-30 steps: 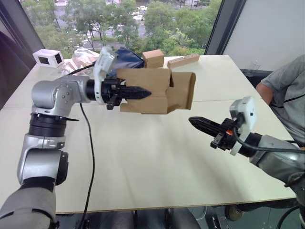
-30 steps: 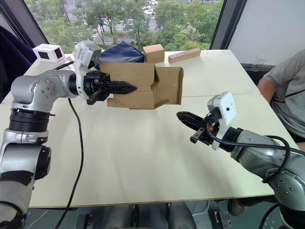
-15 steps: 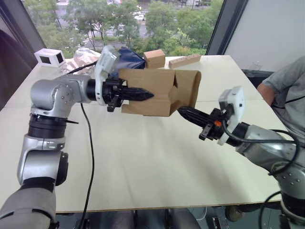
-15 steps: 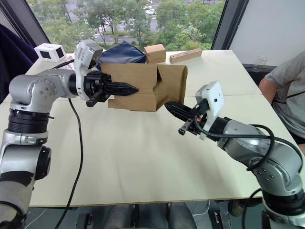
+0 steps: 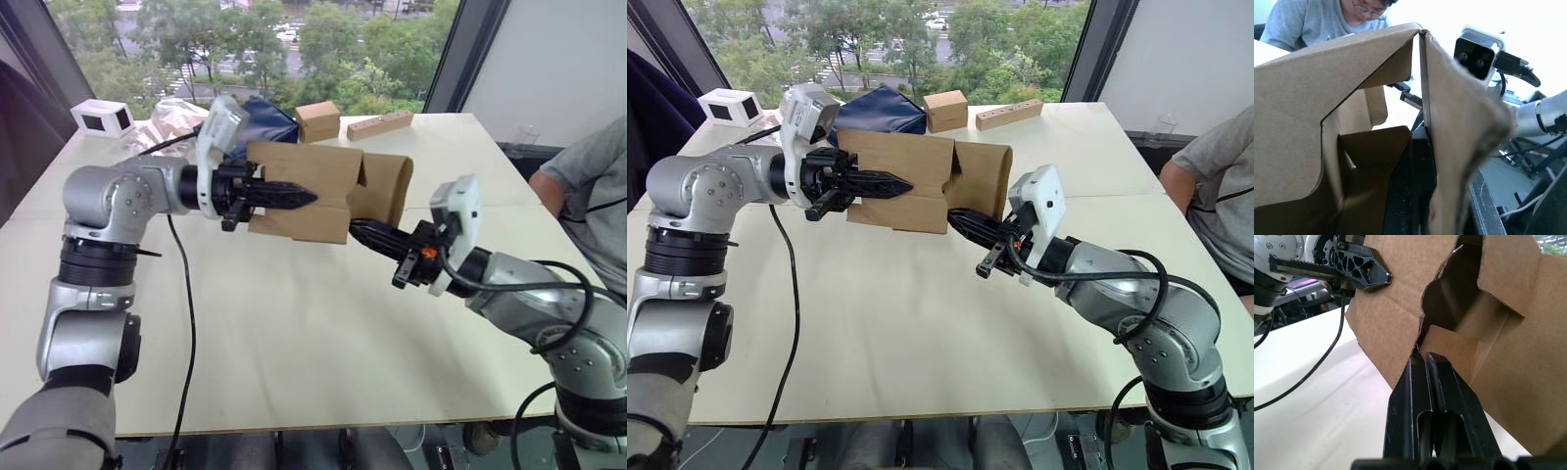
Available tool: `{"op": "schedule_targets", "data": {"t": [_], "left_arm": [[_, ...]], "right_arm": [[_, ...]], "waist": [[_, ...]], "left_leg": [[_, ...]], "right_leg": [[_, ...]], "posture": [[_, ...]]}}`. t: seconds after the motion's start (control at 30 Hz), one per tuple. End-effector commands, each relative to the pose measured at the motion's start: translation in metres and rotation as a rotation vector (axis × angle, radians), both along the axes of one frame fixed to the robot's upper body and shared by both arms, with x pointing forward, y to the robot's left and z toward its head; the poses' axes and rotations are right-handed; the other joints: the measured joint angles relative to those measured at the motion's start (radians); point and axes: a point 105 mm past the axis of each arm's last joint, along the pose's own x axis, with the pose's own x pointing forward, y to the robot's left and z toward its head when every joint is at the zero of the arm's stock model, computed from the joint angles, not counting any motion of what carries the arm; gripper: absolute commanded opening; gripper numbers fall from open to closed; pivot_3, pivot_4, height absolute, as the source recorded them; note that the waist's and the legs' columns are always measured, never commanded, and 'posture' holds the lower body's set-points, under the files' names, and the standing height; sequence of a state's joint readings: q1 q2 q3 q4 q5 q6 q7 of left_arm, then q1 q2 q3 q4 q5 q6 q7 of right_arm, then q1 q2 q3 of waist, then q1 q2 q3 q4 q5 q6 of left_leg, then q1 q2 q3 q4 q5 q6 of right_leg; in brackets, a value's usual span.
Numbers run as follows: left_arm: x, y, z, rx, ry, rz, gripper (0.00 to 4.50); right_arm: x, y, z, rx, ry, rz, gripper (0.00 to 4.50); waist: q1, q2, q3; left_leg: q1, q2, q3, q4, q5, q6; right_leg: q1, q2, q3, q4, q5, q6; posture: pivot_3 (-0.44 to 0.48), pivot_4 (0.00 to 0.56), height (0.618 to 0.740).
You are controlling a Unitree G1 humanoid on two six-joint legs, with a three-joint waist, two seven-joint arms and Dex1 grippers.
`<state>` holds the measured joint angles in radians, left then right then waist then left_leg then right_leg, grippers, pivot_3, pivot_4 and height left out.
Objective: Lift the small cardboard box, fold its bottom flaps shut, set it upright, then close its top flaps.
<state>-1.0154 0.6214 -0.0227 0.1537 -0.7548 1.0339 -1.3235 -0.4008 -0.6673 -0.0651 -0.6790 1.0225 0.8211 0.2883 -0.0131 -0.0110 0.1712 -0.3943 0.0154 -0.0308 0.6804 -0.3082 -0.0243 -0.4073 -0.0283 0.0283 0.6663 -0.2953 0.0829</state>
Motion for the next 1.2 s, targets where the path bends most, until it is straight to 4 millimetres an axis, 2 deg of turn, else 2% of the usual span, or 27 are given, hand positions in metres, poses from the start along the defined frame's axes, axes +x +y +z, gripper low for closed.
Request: {"op": "schedule_targets", "data": {"t": [0.03, 0.13, 0.23, 0.33, 0.43, 0.53, 0.73, 0.83, 0.9, 1.03, 1.2], "left_arm": [[-0.001, 0.008, 0.014, -0.034, -0.061, 0.016, 0.00], [0.000, 0.013, 0.018, -0.043, -0.065, 0.024, 0.00], [0.000, 0.016, 0.020, -0.047, -0.070, 0.022, 0.00], [-0.001, 0.015, 0.021, -0.055, -0.072, 0.014, 0.00], [-0.004, 0.013, 0.023, -0.063, -0.071, -0.003, 0.00], [-0.007, 0.011, 0.023, -0.068, -0.070, -0.018, 0.00], [-0.009, 0.009, 0.024, -0.065, -0.061, -0.033, 0.00], [-0.007, 0.008, 0.026, -0.066, -0.061, -0.036, 0.00], [-0.003, 0.008, 0.024, -0.060, -0.058, -0.020, 0.00], [0.006, 0.008, 0.029, -0.084, -0.047, 0.016, 0.00], [0.005, 0.009, 0.032, -0.090, -0.042, 0.007, 0.00]], "right_arm": [[-0.008, -0.012, 0.021, 0.042, -0.063, 0.005, 0.03], [-0.016, -0.038, 0.042, 0.191, -0.010, 0.036, 0.03], [-0.008, -0.071, 0.053, 0.273, -0.001, -0.052, 0.03], [0.007, -0.098, 0.049, 0.302, 0.002, -0.179, 0.03], [0.027, -0.114, 0.036, 0.271, 0.010, -0.303, 0.03], [0.045, -0.108, 0.018, 0.205, 0.037, -0.335, 0.03], [0.065, -0.089, 0.005, 0.178, 0.029, -0.320, 0.03], [0.059, -0.057, 0.010, 0.274, 0.049, -0.159, 0.03], [0.048, -0.042, 0.020, 0.406, 0.094, -0.038, 0.03], [0.029, -0.030, 0.035, 0.547, 0.116, 0.098, 0.03], [0.009, -0.018, 0.040, 0.649, 0.175, 0.218, 0.03]], "waist": [[0.002, 0.000, 0.000], [0.004, 0.000, 0.000], [0.002, 0.000, 0.000], [0.002, 0.000, 0.000], [-0.001, 0.000, 0.000], [-0.003, 0.000, 0.000], [-0.003, 0.001, 0.001], [0.001, 0.001, 0.001], [-0.002, 0.001, 0.001], [0.000, 0.001, 0.001], [0.000, 0.001, 0.001]], "left_leg": [[0.000, 0.000, 0.000, 0.000, 0.000, 0.000], [0.000, 0.000, 0.000, 0.000, 0.000, 0.000], [0.000, 0.000, 0.000, 0.000, 0.000, 0.000], [0.000, 0.000, 0.000, 0.000, 0.000, 0.000], [0.000, 0.000, 0.001, 0.000, 0.000, 0.000], [0.000, 0.000, 0.001, 0.000, 0.000, 0.000], [0.000, 0.000, 0.001, 0.000, 0.000, 0.000], [-0.001, 0.000, 0.001, 0.000, 0.000, 0.000], [-0.001, 0.000, 0.001, 0.001, 0.000, 0.000], [0.000, 0.000, 0.000, 0.000, 0.000, 0.000], [-0.001, 0.000, 0.000, 0.000, 0.000, 0.000]], "right_leg": [[0.000, 0.000, 0.000, 0.000, 0.000, 0.000], [0.000, -0.001, 0.000, 0.000, 0.000, 0.000], [0.001, -0.001, 0.000, 0.000, 0.000, 0.000], [0.001, -0.001, 0.000, 0.000, 0.000, 0.000], [0.001, -0.001, 0.000, 0.000, 0.000, 0.000], [0.000, 0.000, 0.000, 0.000, 0.000, 0.000], [-0.001, 0.000, 0.001, 0.001, 0.000, 0.000], [-0.001, -0.001, 0.000, 0.001, 0.000, 0.000], [-0.001, -0.001, 0.000, 0.001, 0.000, 0.000], [-0.001, 0.000, 0.000, 0.001, 0.000, 0.000], [-0.001, -0.001, 0.000, 0.001, 0.000, 0.000]], "posture": [[0.000, 0.150, 0.740], [0.000, 0.150, 0.740], [0.000, 0.150, 0.740], [0.000, 0.150, 0.740], [0.000, 0.150, 0.740], [0.000, 0.150, 0.740], [0.000, 0.150, 0.740], [0.000, 0.150, 0.740], [0.000, 0.150, 0.740], [0.000, 0.150, 0.740], [0.000, 0.150, 0.740]]}}
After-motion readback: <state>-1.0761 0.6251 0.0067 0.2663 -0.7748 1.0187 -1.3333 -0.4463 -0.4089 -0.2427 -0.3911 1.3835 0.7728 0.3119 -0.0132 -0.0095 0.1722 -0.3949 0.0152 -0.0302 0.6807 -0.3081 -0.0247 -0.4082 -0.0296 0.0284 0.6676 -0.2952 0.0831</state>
